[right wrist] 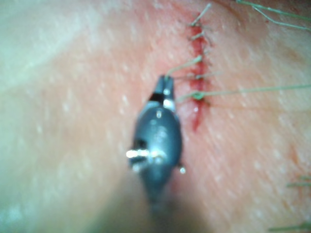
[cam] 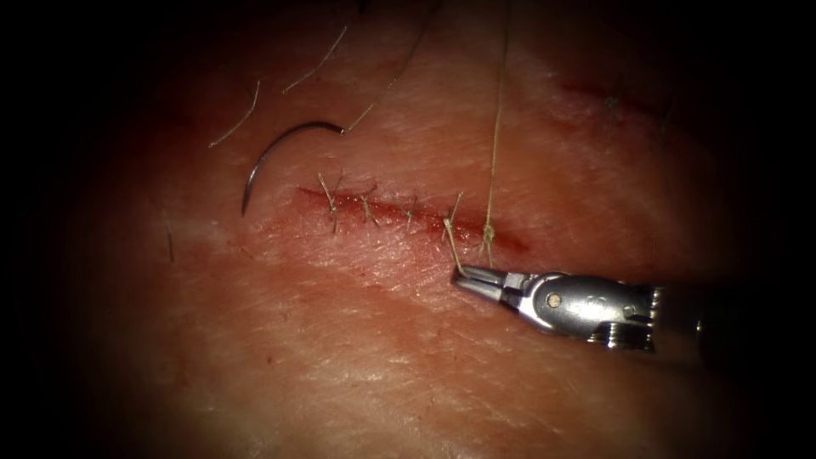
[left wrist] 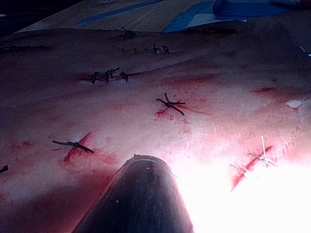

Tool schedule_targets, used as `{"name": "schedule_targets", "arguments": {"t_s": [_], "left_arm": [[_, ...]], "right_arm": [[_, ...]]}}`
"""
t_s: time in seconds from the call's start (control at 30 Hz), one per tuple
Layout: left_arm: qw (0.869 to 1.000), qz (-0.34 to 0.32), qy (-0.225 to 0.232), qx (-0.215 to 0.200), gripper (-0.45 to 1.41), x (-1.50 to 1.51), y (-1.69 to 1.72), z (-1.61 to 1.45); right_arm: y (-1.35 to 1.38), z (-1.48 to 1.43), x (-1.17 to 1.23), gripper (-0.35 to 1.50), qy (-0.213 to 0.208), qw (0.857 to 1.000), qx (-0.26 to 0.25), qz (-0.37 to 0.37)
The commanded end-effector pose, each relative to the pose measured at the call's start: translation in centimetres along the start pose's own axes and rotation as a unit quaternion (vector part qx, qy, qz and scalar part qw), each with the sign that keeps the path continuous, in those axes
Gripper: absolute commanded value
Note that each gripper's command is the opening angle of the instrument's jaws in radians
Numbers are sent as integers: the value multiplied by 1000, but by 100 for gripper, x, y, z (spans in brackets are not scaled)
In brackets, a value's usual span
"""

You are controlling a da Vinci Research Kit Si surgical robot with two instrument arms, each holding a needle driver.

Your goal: Wound Closure

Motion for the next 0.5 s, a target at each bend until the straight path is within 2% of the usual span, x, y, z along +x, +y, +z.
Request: {"name": "schedule_targets", "arguments": {"t_s": [0.03,0.2,0.5], "left_arm": [[1000,0,0,1,-45,6,-5,7],[1000,-2,0,5,-45,11,-9,16],[1000,-6,1,10,-45,16,-23,30]], "right_arm": [[-11,8,-4,-35,-2,1000,5,2],[-35,12,-5,-35,-16,1000,27,0],[-61,10,0,-35,-14,1000,27,0]]}}
